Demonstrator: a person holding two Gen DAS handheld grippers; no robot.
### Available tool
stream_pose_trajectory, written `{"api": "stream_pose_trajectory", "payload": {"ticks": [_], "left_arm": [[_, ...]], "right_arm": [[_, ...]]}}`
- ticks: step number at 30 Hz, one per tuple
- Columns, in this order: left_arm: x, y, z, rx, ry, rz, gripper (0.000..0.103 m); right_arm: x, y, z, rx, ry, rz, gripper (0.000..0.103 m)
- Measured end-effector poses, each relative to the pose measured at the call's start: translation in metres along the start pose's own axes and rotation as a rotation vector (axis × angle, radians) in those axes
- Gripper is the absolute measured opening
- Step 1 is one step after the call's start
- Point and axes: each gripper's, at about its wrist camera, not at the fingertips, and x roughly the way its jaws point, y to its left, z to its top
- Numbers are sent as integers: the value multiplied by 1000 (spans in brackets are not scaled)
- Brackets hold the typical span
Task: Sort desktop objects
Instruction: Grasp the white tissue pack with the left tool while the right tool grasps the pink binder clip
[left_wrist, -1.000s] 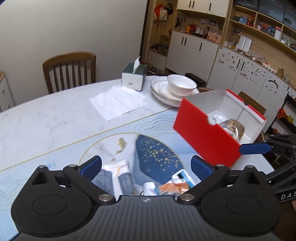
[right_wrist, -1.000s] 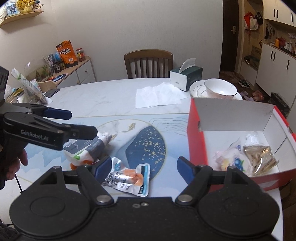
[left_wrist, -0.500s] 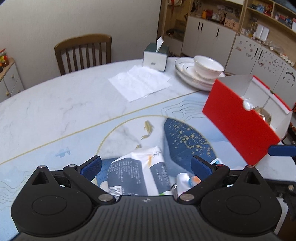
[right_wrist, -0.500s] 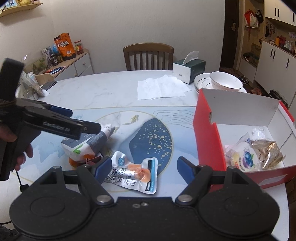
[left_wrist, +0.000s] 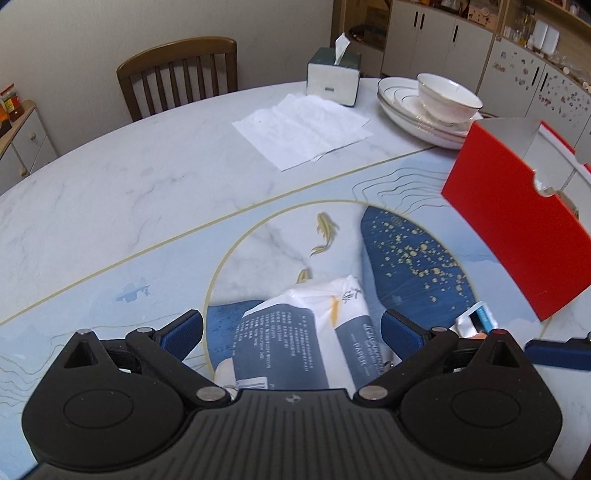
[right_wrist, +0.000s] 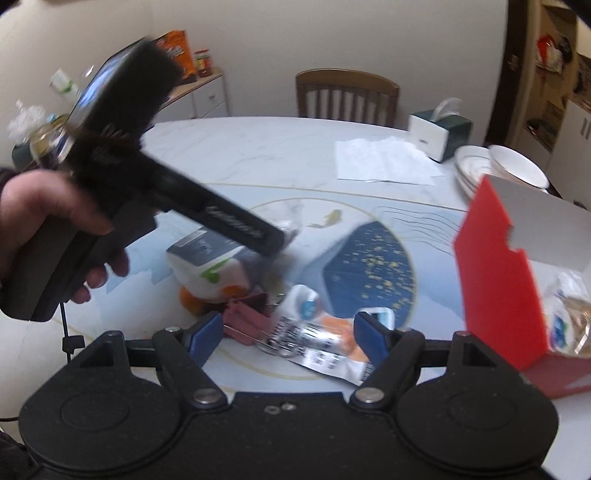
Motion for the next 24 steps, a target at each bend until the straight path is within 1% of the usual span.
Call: {"api": "stream_pose_trajectory", "payload": {"ticks": [5, 11, 24], "left_arm": [[6, 1, -2, 9, 25, -4, 103], [12, 0, -4, 27, 49, -9, 103], [16, 6, -4, 15, 49, -39, 102]], "right_arm": [[21, 12, 2, -39, 26, 7, 77], [37, 14, 5, -40, 63, 11, 77], [55, 16, 6, -50, 89, 27, 73]]}}
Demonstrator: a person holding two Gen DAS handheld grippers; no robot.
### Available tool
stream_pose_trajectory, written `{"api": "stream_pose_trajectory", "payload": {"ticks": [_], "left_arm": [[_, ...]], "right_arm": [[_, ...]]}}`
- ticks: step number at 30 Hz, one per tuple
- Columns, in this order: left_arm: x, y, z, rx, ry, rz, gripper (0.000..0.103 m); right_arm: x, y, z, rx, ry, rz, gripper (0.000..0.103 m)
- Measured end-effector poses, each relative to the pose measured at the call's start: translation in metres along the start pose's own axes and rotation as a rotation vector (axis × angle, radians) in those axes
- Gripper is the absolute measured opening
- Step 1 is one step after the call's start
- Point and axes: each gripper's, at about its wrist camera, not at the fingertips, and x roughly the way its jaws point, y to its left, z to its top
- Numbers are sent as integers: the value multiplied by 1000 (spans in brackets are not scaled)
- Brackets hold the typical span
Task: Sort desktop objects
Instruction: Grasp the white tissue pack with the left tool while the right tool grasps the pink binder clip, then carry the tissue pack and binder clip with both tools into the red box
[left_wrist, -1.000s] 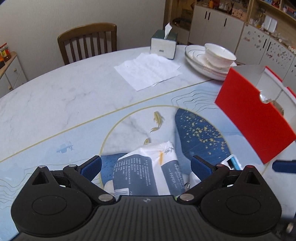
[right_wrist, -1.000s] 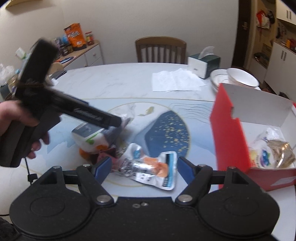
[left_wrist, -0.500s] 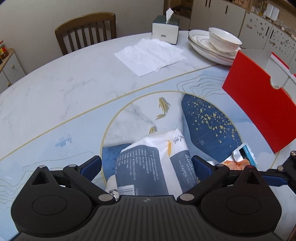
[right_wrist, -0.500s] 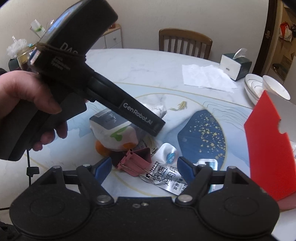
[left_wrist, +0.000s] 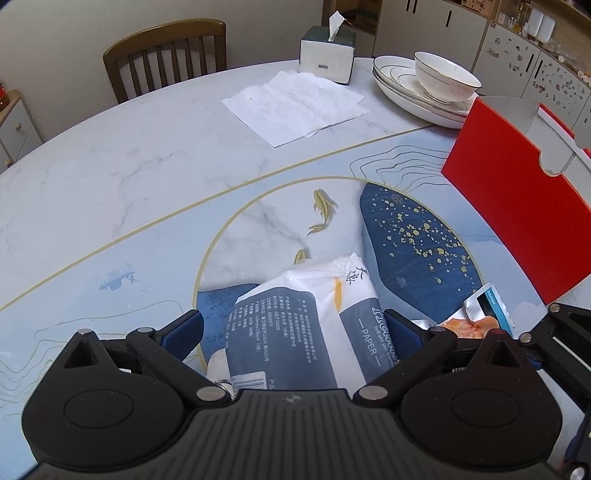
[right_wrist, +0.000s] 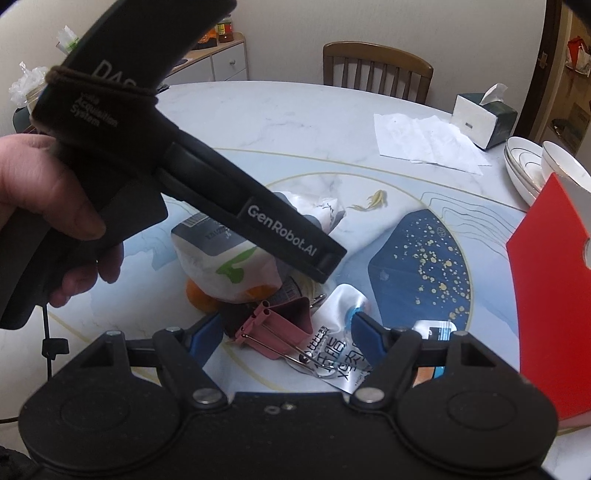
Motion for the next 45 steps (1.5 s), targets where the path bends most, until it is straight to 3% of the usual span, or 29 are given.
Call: {"api": "stream_pose_trajectory", "payload": {"ticks": [8, 20, 22, 34, 45], "left_arm": [[0, 1, 0, -15, 3, -21, 91], [-4, 0, -1, -29, 5, -19, 76], [-4, 0, -2, -30, 5, -17, 69], [-18, -4, -3, -43, -14, -38, 59], [-48, -12, -5, -67, -60, -79, 57]], "right_arm": [[7, 4, 0, -22, 26, 16, 53], [7, 3, 0, -16, 30, 35, 41], [5, 3, 0, -17, 23, 38, 37], [-8, -1, -4, -11, 3, 42, 36], [-32, -9, -8, 12, -35, 40, 36]]}}
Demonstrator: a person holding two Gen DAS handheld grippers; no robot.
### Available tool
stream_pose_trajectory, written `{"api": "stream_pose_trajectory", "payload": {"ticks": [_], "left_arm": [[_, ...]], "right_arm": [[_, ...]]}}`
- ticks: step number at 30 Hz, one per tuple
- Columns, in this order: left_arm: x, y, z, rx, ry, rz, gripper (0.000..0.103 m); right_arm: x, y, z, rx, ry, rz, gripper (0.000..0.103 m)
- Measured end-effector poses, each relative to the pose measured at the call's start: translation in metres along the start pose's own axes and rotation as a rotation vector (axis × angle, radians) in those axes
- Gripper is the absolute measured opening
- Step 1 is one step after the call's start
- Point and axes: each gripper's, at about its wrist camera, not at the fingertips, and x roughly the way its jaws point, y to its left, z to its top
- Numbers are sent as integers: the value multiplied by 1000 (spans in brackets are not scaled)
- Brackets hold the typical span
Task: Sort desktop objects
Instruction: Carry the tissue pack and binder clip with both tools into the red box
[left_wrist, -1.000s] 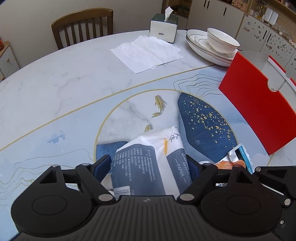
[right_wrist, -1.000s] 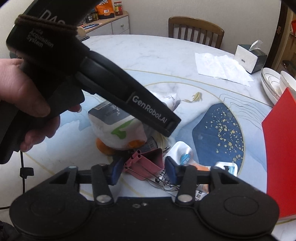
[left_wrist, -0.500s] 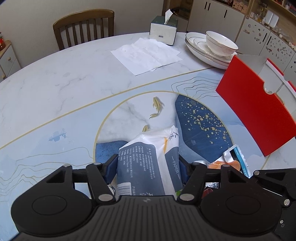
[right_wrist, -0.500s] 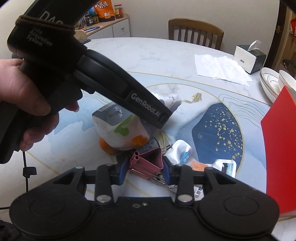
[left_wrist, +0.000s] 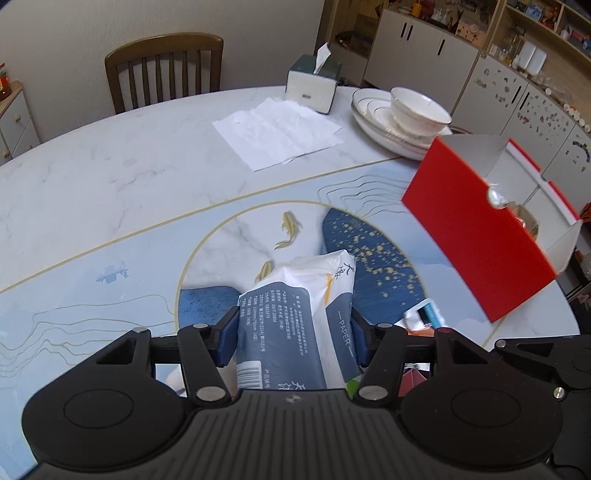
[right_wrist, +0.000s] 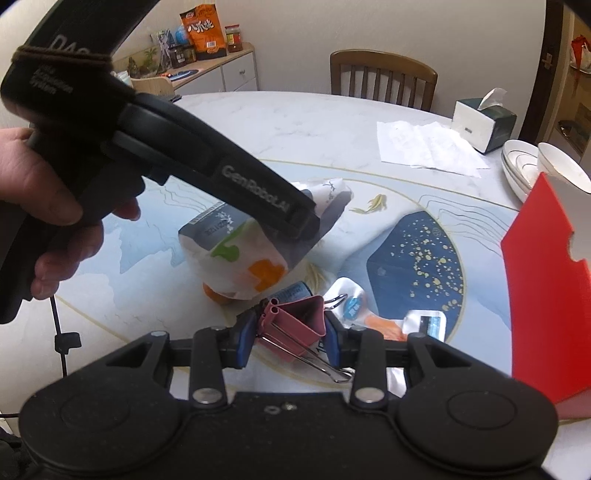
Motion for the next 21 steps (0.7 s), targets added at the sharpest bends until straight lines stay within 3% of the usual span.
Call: {"api": "stream_pose_trajectory", "payload": {"ticks": [21], "left_arm": [[-37, -62, 0, 48, -53, -57, 57]], "right_arm": [[-60, -41, -13, 73, -56, -34, 36]]}}
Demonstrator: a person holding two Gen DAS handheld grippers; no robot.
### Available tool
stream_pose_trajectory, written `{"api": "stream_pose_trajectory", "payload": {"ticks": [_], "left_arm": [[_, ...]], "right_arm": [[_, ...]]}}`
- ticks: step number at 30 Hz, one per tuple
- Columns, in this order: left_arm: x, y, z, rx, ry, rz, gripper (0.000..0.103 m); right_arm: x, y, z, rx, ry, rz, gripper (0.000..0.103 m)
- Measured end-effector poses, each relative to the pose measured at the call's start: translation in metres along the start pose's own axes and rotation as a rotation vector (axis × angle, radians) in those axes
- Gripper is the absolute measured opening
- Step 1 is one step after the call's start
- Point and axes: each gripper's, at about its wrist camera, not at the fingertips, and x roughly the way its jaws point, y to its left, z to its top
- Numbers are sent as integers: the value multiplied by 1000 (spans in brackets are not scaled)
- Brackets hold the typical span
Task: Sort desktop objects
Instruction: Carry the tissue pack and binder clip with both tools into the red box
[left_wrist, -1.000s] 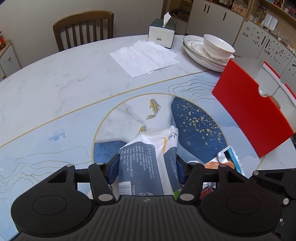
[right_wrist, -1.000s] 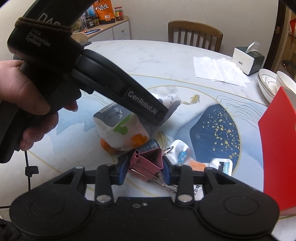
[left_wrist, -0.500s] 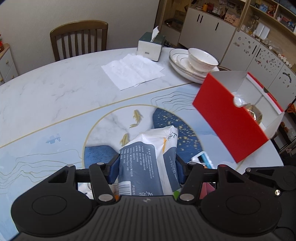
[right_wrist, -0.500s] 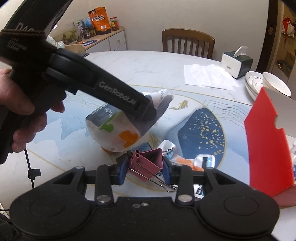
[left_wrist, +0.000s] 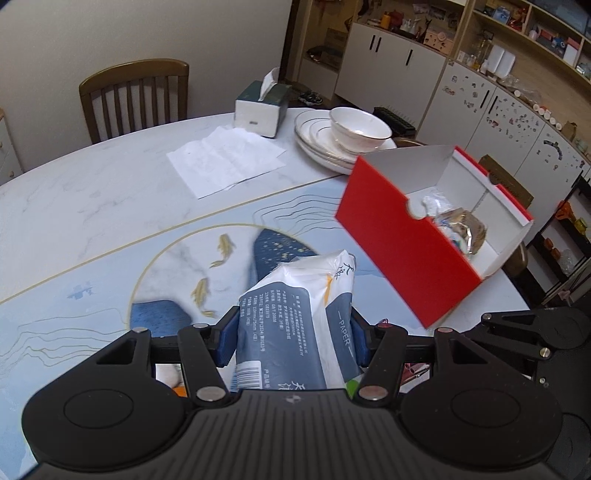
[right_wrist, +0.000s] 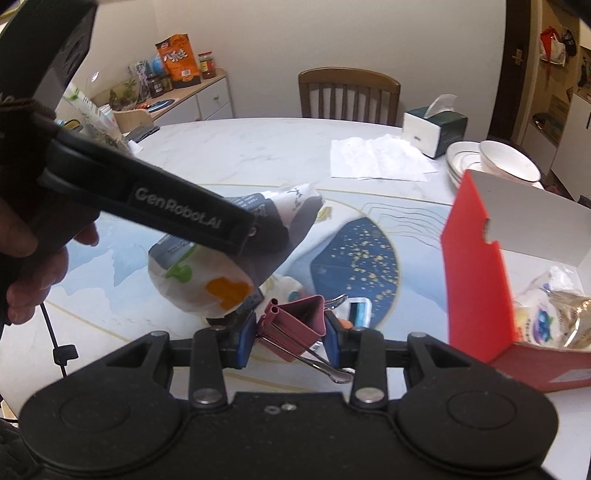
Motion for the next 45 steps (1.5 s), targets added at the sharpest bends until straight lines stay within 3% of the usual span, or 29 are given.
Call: {"api": "stream_pose_trajectory", "payload": {"ticks": [21, 45], "left_arm": [[-5, -66, 24, 23, -54, -30, 57], [44, -143, 69, 76, -56, -32, 57]], "right_arm": [[-48, -73, 12, 38, -78, -19, 36], [-69, -184, 12, 77, -131, -99, 37]]}}
